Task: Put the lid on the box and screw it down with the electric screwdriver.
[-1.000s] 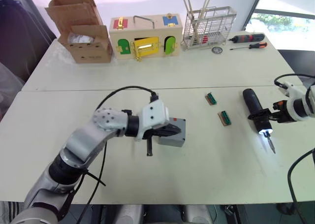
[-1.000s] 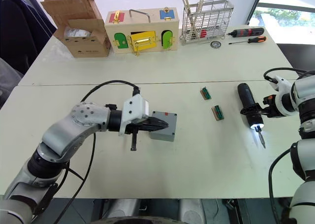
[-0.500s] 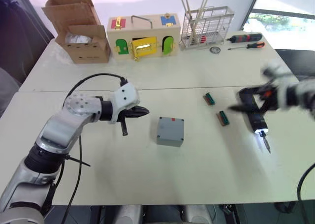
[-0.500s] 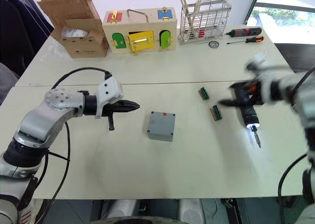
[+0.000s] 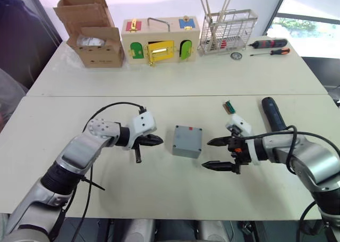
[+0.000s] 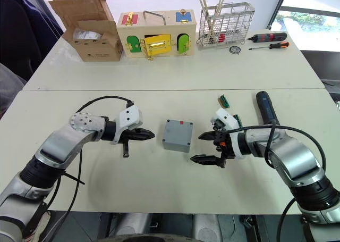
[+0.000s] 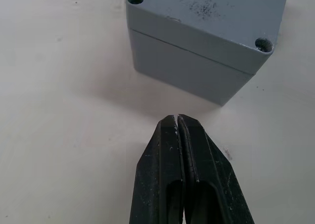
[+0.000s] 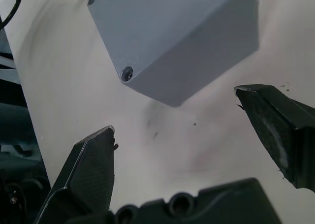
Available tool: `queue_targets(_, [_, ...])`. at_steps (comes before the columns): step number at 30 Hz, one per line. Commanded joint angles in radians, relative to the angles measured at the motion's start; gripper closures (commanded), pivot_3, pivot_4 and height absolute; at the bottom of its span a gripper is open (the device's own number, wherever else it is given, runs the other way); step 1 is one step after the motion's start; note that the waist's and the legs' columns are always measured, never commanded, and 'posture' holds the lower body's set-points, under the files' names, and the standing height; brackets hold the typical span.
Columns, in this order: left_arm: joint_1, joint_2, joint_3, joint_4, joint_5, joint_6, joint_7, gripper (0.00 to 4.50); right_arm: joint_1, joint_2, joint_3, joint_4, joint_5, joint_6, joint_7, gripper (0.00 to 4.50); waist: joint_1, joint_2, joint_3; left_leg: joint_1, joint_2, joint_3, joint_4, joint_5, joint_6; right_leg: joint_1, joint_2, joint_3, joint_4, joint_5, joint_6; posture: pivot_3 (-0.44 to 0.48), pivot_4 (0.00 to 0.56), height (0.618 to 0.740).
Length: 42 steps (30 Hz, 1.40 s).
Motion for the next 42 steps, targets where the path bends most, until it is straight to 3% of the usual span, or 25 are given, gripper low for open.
queue_targets(1, [-0.039, -0.055, -0.041, 0.009, 0.014, -0.041, -0.02, 4.5, -0.017, 0.021, 0.015, -0.06, 0.023, 0.02, -0.021, 0.02, 0.002, 0.0, 0.0, 0.0, 0.0, 0.0, 0.0, 0.0, 0.0, 0.0, 0.0, 0.0, 0.0, 0.0, 0.0, 0.0, 0.15, 0.73])
queue_targets(8, [-0.132, -0.182, -0.097, 0.174, 0.082, -0.147, -0.035, 4.5, -0.025, 0.034, 0.036, -0.122, 0.053, 0.081, -0.045, 0.02, 0.0, -0.001, 0.0, 0.0, -0.001, 0.0, 0.001, 0.0, 0.0, 0.0, 0.0, -0.001, 0.0, 0.0, 0.0, 0.0, 0.15, 0.73])
queue_targets(16, [-0.167, -0.2, -0.117, 0.295, 0.229, -0.276, -0.008, 4.5, 0.007, -0.059, -0.024, -0.203, 0.067, 0.125, -0.059, 0.02, 0.0, -0.001, 0.0, 0.0, -0.001, 0.0, 0.001, 0.0, 0.001, 0.0, 0.0, -0.001, 0.0, 0.0, 0.0, 0.0, 0.15, 0.73])
queue_targets(21, [-0.093, -0.085, -0.062, 0.147, 0.23, -0.218, -0.036, 4.5, -0.002, -0.208, -0.042, -0.092, -0.051, -0.033, -0.031, 0.02, -0.006, -0.001, 0.0, 0.0, -0.001, 0.0, 0.001, -0.001, 0.001, 0.0, 0.0, -0.001, 0.0, 0.0, 0.0, 0.0, 0.15, 0.73])
queue_targets(28, [0.041, 0.023, -0.037, -0.139, 0.121, -0.065, -0.113, 4.5, -0.118, -0.149, 0.082, 0.131, -0.176, -0.311, 0.089, 0.02, -0.007, -0.001, 0.0, 0.0, 0.0, 0.001, 0.0, -0.001, 0.002, -0.001, 0.0, 0.0, 0.001, 0.0, 0.0, 0.0, 0.15, 0.73])
queue_targets(34, [0.071, -0.003, -0.059, -0.185, 0.104, -0.015, -0.078, 4.5, -0.19, -0.074, 0.154, 0.239, -0.235, -0.434, 0.178, 0.02, -0.001, -0.002, 0.0, 0.0, 0.0, 0.001, 0.001, -0.001, 0.002, 0.0, 0.0, 0.0, 0.0, 0.0, 0.0, 0.0, 0.15, 0.73])
queue_targets(42, [0.026, -0.13, -0.081, -0.051, 0.167, -0.072, 0.041, 4.5, -0.159, -0.063, 0.146, 0.154, -0.191, -0.359, 0.246, 0.02, -0.002, -0.002, 0.0, 0.0, 0.0, 0.001, 0.002, -0.001, 0.002, 0.0, 0.0, 0.0, 0.0, 0.0, 0.0, 0.0, 0.15, 0.73])
